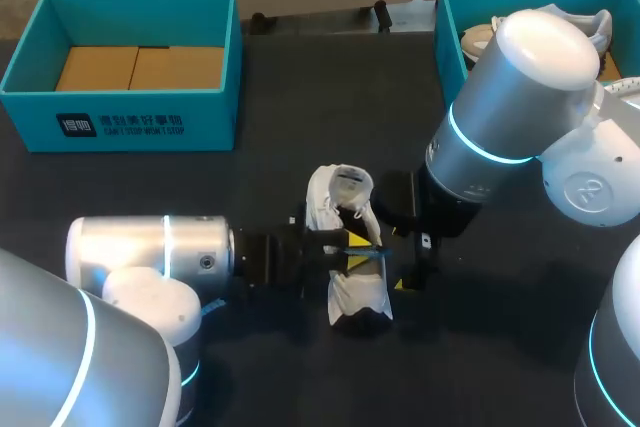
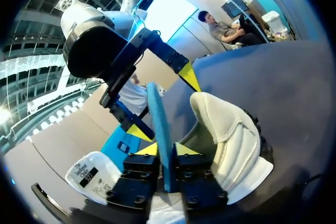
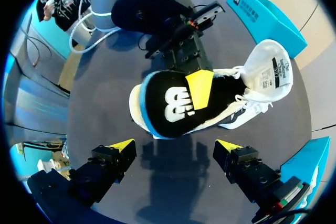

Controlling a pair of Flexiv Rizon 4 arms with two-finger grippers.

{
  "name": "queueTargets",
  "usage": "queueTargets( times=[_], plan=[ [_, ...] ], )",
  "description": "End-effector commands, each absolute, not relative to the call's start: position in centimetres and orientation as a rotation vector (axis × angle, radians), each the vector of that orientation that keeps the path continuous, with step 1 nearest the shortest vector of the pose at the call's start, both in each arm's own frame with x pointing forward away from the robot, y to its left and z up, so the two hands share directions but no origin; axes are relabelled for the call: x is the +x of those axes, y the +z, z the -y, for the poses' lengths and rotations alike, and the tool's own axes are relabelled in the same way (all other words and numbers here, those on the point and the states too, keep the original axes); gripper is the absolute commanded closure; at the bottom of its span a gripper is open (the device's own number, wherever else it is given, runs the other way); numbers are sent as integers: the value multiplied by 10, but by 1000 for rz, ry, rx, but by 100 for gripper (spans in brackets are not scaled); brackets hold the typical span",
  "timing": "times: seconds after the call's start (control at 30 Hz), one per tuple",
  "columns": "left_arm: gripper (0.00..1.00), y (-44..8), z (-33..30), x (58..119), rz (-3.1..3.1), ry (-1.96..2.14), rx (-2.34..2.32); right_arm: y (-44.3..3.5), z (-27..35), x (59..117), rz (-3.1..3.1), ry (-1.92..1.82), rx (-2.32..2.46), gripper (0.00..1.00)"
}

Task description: Take the shoe out of the shoebox, open the shoe tongue, remove and reinsert the insole, then place the shoe into the shoebox

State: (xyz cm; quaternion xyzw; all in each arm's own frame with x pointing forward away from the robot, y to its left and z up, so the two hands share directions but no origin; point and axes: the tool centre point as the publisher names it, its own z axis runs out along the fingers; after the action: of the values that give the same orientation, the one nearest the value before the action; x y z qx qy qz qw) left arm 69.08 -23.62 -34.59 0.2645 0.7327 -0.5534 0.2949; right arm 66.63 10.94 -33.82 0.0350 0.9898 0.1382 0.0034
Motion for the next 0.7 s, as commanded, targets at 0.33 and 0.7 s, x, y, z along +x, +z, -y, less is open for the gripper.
queueTargets(
  times=[0.33, 0.7],
  plan=[
    [100, -326, 239, 672, -1923, -1509, 749, -339, -111, 666, -3101, 429, 111, 0],
    [100, -348, 238, 688, -1935, -1456, 772, -339, -111, 666, -3101, 429, 111, 0]
  ],
)
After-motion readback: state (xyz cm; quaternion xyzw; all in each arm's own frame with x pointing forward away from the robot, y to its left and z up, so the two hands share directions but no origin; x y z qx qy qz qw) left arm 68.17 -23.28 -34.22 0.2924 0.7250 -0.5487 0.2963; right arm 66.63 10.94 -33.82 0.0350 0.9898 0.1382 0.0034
